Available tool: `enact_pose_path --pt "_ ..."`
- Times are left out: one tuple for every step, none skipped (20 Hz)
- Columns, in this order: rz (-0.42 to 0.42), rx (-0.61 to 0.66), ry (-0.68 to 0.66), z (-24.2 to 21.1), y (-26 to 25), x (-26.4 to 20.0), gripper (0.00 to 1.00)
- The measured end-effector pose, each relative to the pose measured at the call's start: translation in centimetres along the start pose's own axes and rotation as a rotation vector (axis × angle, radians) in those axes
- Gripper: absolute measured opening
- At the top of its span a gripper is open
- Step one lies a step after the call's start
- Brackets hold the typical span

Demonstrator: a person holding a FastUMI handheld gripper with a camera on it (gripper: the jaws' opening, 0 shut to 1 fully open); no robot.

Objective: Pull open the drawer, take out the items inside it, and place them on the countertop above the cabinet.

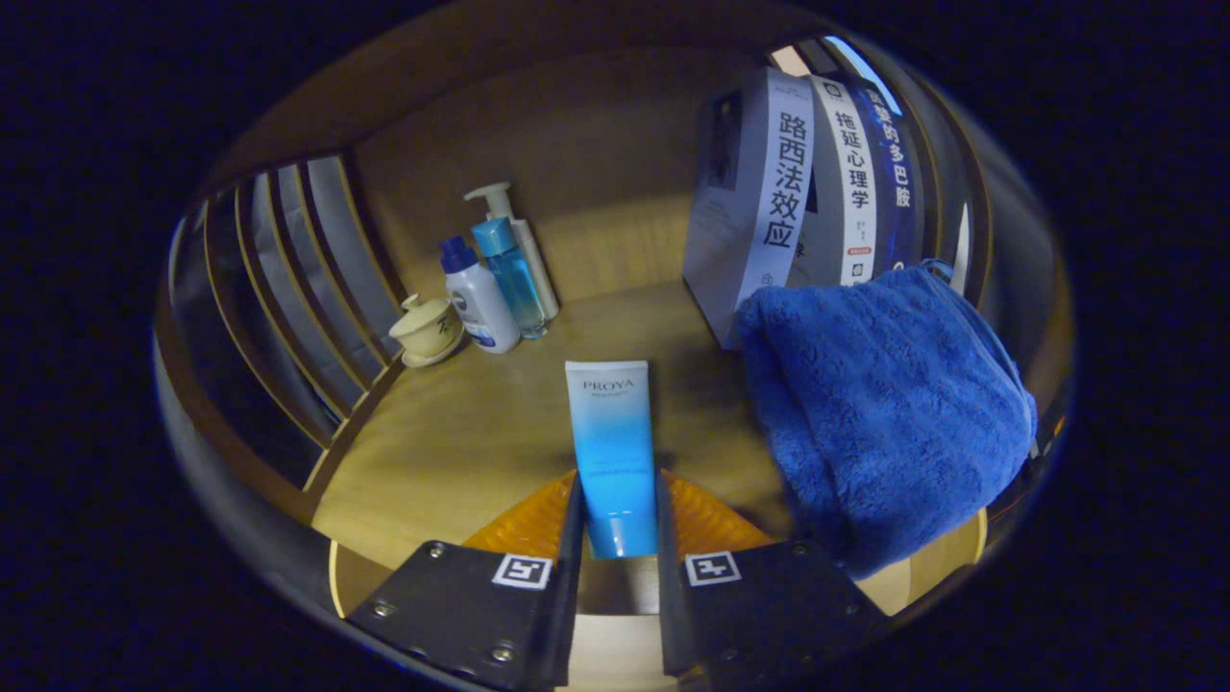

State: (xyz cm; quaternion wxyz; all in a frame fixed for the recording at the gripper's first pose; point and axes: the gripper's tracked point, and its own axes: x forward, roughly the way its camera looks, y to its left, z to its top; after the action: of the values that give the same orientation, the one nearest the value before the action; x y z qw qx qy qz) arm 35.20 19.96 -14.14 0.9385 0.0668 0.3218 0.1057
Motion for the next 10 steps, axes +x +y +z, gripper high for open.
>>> enact_pose_path --pt "0.001 0.013 -0.009 0.2 0.0 0.1 0.36" --pt "0.004 0.019 -0.016 0.1 0.1 0.5 0.36" --pt "0.01 0.017 -0.027 0.3 0.3 0.3 0.39" --pt "0.008 0.012 -0.032 0.3 0.2 0.3 0.42" --pt "0.014 0.009 -0.037 0.4 0.4 0.3 0.45" --pt "0.03 0.006 -0.04 0.3 0.8 0.3 0.52" --pt "0.038 0.0 -0.051 0.5 1.1 0.0 0.6" --pt "0.043 -0.002 -0.072 1.0 1.1 -0.5 0.67" --pt "0.051 0.001 -0.109 1.7 1.3 -0.9 0.75" --pt "0.059 0.012 -0.15 2.4 1.7 -1.4 0.76"
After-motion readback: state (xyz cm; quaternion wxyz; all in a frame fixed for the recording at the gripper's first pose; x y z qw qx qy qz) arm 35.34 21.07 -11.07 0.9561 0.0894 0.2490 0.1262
